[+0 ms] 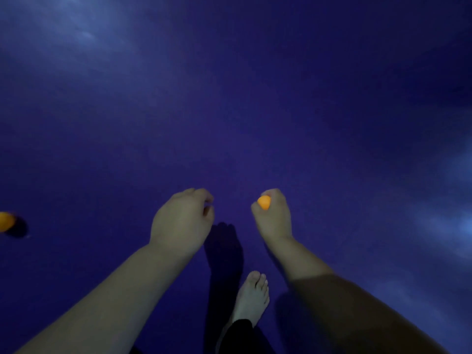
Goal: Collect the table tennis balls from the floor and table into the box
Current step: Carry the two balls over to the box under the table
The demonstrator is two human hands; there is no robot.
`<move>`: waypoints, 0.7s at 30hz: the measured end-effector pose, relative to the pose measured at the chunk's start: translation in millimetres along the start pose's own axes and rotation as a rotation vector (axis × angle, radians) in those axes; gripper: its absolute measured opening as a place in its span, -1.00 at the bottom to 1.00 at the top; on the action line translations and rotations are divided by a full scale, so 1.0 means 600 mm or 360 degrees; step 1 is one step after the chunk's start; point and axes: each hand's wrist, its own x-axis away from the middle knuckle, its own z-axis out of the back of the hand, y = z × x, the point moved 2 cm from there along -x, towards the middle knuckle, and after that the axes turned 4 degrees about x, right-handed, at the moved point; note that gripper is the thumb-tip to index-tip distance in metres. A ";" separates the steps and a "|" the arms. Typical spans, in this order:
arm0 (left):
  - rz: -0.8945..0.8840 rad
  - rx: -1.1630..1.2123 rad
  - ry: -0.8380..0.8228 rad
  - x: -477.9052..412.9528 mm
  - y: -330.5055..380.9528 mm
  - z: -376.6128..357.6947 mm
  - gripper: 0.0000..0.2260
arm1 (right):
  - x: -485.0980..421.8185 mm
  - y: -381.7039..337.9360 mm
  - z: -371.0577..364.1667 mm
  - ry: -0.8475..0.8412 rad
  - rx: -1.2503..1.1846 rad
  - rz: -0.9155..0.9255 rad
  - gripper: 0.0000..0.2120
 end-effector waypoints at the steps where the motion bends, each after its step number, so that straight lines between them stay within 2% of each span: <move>1: 0.0044 0.0028 0.0010 0.014 -0.019 0.015 -0.77 | 0.020 -0.030 -0.019 -0.0049 -0.0003 0.0076 -0.77; 9: 0.0496 -0.0034 0.0156 0.102 -0.249 0.136 -0.73 | 0.152 -0.250 -0.185 -0.0434 0.0231 0.0568 -0.56; 12: 0.0592 -0.0119 0.0180 0.126 -0.324 0.160 -0.70 | 0.168 -0.298 -0.234 -0.0459 0.0305 0.0629 -0.56; 15: 0.0550 -0.0265 0.0297 0.130 -0.384 0.175 -0.66 | 0.177 -0.330 -0.275 -0.0463 0.0309 0.0654 -0.59; 21: 0.0629 -0.0467 0.0400 0.089 -0.484 0.187 -0.54 | 0.186 -0.341 -0.325 -0.0458 0.0308 0.0678 -0.61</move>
